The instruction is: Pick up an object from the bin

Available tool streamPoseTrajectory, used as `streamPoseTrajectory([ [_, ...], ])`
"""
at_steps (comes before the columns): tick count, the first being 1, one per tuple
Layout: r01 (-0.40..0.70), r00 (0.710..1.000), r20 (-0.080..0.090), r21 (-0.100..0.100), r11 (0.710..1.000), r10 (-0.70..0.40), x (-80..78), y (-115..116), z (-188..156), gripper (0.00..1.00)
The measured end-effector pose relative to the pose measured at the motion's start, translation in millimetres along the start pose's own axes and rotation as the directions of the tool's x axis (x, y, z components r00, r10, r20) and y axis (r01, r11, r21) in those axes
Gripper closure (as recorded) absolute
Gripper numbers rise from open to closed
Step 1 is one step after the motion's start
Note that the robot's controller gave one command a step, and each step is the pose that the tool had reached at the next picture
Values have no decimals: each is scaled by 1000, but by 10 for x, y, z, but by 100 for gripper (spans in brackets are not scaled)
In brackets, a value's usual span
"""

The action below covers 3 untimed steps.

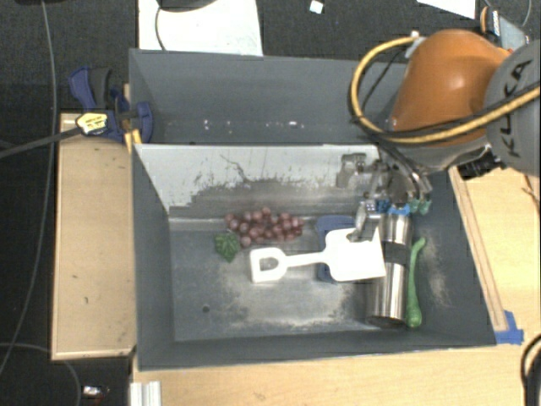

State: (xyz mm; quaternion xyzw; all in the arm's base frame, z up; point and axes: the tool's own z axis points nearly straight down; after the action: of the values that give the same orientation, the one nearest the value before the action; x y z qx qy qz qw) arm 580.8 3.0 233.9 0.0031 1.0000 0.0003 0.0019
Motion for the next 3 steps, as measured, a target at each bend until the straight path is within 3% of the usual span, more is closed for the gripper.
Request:
streamPoseTrajectory([
  [1, 0, 1000, 0, 0, 1000, 0, 1, -1, 2, 0],
  [2, -49, 999, -3, -1, 999, 49, 171, -108, 624, 0],
  [3, -77, 997, 11, -3, 997, 77, 399, -69, 625, 0],
])
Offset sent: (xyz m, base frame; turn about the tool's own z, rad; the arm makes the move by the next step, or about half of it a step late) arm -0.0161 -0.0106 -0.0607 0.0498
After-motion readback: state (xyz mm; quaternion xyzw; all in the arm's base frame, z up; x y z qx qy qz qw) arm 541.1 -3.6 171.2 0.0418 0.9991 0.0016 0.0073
